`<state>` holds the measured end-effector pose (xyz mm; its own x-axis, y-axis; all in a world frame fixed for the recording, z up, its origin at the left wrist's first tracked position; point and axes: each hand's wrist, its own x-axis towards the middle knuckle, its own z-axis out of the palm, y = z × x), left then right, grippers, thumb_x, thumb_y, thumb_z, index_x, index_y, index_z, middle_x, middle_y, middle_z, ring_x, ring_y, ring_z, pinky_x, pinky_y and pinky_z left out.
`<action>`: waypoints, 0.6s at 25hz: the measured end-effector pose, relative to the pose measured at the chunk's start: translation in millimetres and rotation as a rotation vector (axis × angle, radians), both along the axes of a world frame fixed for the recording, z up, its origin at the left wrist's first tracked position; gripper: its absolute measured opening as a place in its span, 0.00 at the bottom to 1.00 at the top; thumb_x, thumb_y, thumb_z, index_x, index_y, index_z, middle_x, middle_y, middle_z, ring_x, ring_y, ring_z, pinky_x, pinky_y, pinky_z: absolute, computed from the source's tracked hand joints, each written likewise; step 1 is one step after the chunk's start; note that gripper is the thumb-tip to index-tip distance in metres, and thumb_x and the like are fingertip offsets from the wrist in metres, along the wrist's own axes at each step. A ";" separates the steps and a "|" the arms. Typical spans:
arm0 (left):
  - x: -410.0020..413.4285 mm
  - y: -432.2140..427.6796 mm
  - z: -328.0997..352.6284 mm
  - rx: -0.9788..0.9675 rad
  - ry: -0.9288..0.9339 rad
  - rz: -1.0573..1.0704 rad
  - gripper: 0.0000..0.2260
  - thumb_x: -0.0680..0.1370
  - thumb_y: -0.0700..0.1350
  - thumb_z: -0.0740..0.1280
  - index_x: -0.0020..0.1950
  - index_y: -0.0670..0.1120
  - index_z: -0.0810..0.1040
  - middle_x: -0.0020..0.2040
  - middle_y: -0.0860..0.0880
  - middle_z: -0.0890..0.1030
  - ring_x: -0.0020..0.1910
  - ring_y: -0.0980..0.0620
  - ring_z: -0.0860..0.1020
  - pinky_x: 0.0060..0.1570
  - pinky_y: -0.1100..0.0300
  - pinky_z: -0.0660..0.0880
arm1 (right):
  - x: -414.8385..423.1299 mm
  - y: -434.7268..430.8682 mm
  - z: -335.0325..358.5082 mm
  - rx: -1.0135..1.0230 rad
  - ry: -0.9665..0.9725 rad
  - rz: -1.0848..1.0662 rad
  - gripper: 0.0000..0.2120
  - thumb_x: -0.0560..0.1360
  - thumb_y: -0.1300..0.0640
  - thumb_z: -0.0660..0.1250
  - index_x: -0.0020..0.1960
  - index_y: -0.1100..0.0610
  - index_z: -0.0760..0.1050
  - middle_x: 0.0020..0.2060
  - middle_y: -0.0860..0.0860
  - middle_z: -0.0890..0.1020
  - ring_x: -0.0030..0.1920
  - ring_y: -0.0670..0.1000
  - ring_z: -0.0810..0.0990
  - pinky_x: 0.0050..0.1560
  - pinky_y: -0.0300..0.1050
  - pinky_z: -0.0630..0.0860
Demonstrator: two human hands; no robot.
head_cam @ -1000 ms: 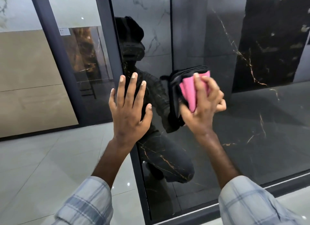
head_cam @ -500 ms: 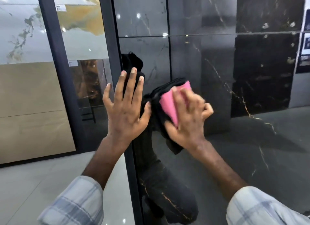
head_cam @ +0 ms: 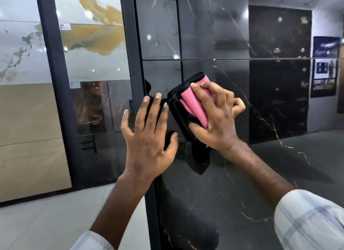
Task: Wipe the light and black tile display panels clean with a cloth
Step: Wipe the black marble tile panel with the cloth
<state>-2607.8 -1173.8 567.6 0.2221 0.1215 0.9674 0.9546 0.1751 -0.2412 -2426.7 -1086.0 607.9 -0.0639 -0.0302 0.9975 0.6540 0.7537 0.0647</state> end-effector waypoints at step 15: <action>17.4 9.4 11.5 0.044 0.072 -0.067 0.30 0.79 0.59 0.63 0.76 0.43 0.74 0.76 0.47 0.74 0.77 0.45 0.69 0.77 0.34 0.54 | -3.3 3.4 37.0 -0.010 0.035 -0.110 0.37 0.69 0.44 0.65 0.78 0.50 0.69 0.71 0.50 0.71 0.64 0.55 0.71 0.57 0.50 0.59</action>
<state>-2590.4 -1164.4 579.2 0.2975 0.0615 0.9527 0.9449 0.1238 -0.3030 -2430.1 -1082.6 644.9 -0.0313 -0.0153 0.9994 0.7342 0.6781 0.0333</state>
